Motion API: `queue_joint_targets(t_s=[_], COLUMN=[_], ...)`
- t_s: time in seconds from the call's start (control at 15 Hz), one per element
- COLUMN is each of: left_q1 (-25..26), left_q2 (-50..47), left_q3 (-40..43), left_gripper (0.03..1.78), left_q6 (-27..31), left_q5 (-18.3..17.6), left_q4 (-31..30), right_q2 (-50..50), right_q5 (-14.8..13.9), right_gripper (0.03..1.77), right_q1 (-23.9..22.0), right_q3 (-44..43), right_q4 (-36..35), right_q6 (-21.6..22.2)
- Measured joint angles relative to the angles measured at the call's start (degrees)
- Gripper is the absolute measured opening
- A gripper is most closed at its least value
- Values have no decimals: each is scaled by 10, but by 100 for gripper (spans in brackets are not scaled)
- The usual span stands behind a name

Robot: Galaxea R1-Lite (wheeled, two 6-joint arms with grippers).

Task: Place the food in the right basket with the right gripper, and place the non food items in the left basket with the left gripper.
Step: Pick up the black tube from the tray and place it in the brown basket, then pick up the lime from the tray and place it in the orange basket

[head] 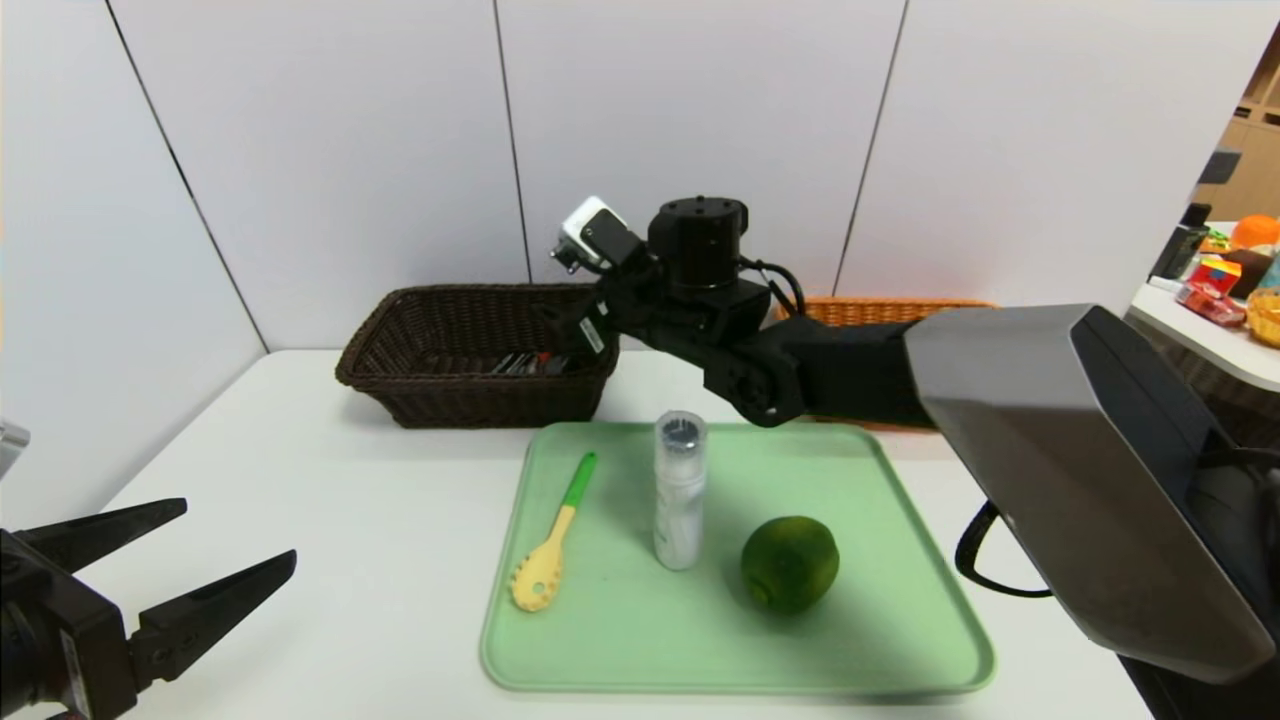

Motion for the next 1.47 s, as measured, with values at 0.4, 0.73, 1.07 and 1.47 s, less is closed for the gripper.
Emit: queue_joint_targets(t_s=[0.4,0.73,1.07,1.47], left_q1=[0,0,0,0], left_q2=[-6,-11,-13,-17], left_q3=[1,1,0,0], left_gripper=[169,169,169,169], left_q6=[-1,0,0,1], left_q5=[0,0,0,-1], left_q4=[0,0,0,0], right_q2=[-90,-218,-382,-553], right_q5=[4,5,3,-41], right_gripper=[163,167,169,169], right_q1=[-6,-20,-56,-80], right_q3=[78,251,431,612], right_q4=[17,21,18,17], right_q6=[-6,-8,-10,-11])
